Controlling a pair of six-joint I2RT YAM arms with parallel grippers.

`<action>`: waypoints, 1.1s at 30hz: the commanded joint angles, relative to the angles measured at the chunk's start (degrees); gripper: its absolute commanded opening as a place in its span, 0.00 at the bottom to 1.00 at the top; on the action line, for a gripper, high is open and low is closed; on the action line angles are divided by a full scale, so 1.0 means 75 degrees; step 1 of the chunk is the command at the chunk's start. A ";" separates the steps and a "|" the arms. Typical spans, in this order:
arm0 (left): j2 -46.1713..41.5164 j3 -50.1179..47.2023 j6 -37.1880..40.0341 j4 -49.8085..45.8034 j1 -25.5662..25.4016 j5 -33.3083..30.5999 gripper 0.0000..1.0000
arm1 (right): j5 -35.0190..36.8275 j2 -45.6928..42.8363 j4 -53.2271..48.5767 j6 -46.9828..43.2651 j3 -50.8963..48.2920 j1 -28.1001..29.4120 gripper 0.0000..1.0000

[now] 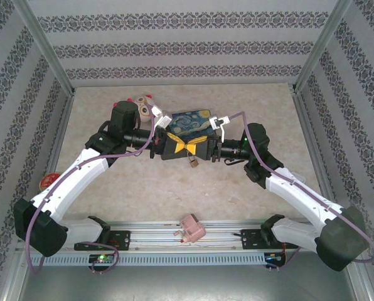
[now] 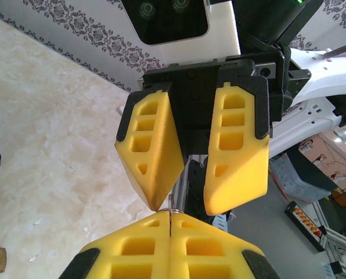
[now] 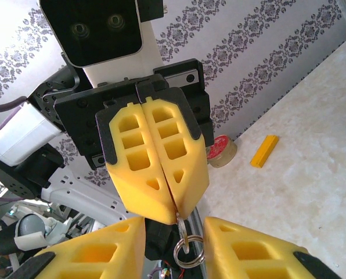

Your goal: Unlock the padlock with the key

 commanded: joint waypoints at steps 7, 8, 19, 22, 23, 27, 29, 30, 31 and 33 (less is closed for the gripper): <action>0.0035 0.0104 -0.0132 0.0273 0.0006 -0.0050 0.00 | -0.0225 0.0067 0.0233 -0.0114 0.0228 0.0152 0.32; 0.0032 0.0104 -0.0135 0.0286 0.0003 -0.0049 0.00 | -0.0232 0.0079 0.0233 -0.0118 0.0237 0.0155 0.32; 0.0027 0.0090 -0.0135 0.0274 0.0020 -0.0061 0.00 | -0.0160 0.0114 0.0255 -0.0188 0.0260 0.0215 0.23; 0.0027 0.0089 -0.0125 0.0274 0.0019 -0.0072 0.00 | -0.0123 0.0079 0.0245 -0.0229 0.0234 0.0197 0.19; 0.0028 0.0092 -0.0126 0.0285 0.0032 -0.0084 0.00 | -0.0111 0.0067 0.0234 -0.0239 0.0219 0.0185 0.18; -0.0022 0.0058 -0.0180 0.0349 0.0050 -0.0113 0.00 | -0.0065 0.0026 0.0233 -0.0229 0.0135 0.0115 0.08; -0.0061 0.0016 -0.0280 0.0456 0.0072 -0.0142 0.00 | -0.0011 -0.0006 0.0233 -0.0247 0.0076 0.0085 0.00; -0.0084 -0.0002 -0.0347 0.0511 0.0083 -0.0164 0.00 | 0.0023 -0.0037 0.0229 -0.0254 0.0046 0.0064 0.00; -0.0108 -0.0025 -0.0411 0.0582 0.0092 -0.0188 0.01 | 0.0074 -0.0070 0.0222 -0.0252 -0.0001 0.0041 0.00; -0.0131 -0.0063 -0.0534 0.0701 0.0114 -0.0237 0.07 | 0.0157 -0.0148 0.0233 -0.0264 -0.0072 -0.0015 0.00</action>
